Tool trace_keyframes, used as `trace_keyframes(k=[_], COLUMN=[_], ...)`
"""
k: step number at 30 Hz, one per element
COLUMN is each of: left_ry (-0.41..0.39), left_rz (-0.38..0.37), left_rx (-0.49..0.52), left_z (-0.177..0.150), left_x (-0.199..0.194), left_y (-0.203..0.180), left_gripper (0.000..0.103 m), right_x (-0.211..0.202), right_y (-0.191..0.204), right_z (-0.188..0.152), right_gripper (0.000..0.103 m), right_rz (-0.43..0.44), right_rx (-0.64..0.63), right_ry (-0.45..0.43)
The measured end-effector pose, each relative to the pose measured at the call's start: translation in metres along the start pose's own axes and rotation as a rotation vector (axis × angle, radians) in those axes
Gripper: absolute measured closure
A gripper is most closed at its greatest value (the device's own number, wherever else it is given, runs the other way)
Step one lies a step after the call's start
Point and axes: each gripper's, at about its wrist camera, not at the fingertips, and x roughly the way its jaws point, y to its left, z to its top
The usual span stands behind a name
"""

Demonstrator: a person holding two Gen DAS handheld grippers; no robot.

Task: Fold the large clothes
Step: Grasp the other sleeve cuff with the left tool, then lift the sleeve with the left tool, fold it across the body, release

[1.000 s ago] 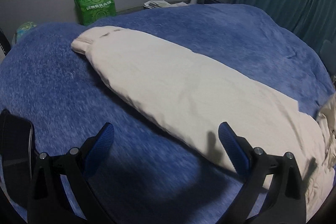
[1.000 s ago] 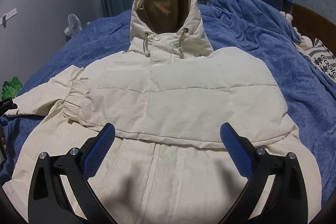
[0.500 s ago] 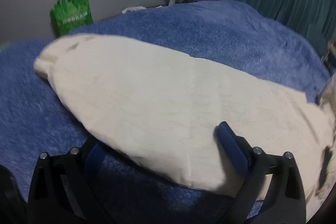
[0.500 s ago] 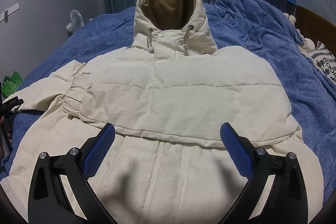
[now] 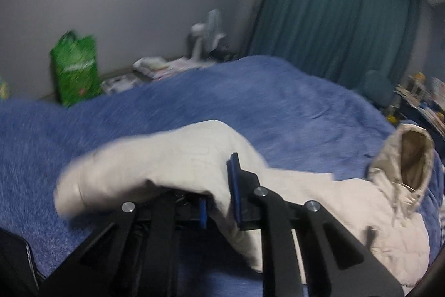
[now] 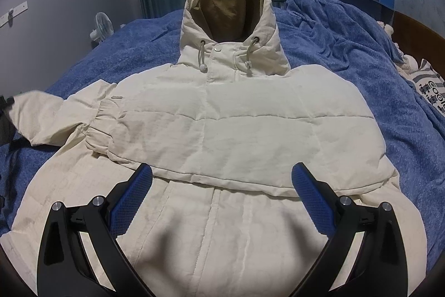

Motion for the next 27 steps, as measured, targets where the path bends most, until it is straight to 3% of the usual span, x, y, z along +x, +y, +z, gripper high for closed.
trace_keyframes(k=[9, 16, 20, 24, 27], left_ry=[-0.092, -0.079, -0.028, 0.068, 0.121], left_rz=[-0.251, -0.481, -0.641, -0.755, -0.785], left_rx=[0.159, 0.292, 0.338, 0.374, 0.418], left_z=[0.003, -0.023, -0.050, -0.077, -0.098], left_x=[-0.065, -0.099, -0.104, -0.098, -0.090], left_y=[-0.091, -0.178, -0.224, -0.255, -0.271], left_gripper=[0.095, 0.095, 0.095, 0.095, 0.094], right_x=[-0.009, -0.021, -0.027, -0.032, -0.033], right_y=[-0.001, -0.019, -0.037, -0.058, -0.067], right_z=[0.008, 0.020, 0.026, 0.029, 0.029], right_gripper=[0.007, 0.007, 0.007, 0.007, 0.007], right_rz=[0.013, 0.011, -0.007, -0.001, 0.011], right_rx=[0.032, 0.108, 0.158, 0.234, 0.265], right_ry=[-0.020, -0.053, -0.065, -0.082, -0.082])
